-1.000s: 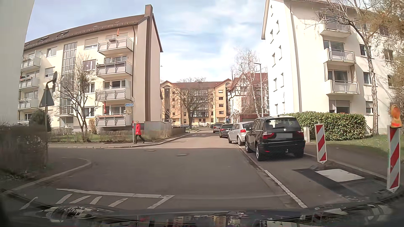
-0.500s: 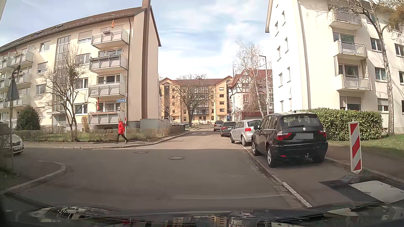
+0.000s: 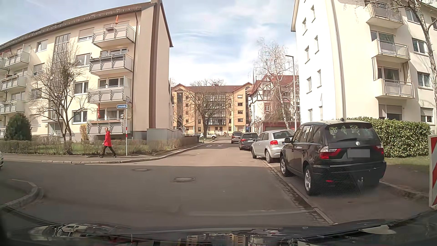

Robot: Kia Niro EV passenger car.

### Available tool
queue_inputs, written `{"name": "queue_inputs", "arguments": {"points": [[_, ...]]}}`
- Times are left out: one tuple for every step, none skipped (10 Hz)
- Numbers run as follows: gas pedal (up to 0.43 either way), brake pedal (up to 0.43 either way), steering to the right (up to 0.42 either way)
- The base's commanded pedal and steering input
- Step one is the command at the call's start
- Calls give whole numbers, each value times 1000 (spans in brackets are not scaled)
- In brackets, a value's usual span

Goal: Follow the waypoints while adhering to traffic rules and regulations

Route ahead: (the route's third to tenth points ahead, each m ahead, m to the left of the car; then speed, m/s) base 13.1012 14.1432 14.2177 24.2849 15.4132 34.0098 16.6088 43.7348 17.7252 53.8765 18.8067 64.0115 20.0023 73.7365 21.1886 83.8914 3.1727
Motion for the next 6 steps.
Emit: {"name": "queue_inputs", "arguments": {"points": [[0,146,-3],[0,140,-3],[0,140,-2],[0,128,-2],[0,110,-5],[0,85,-14]]}}
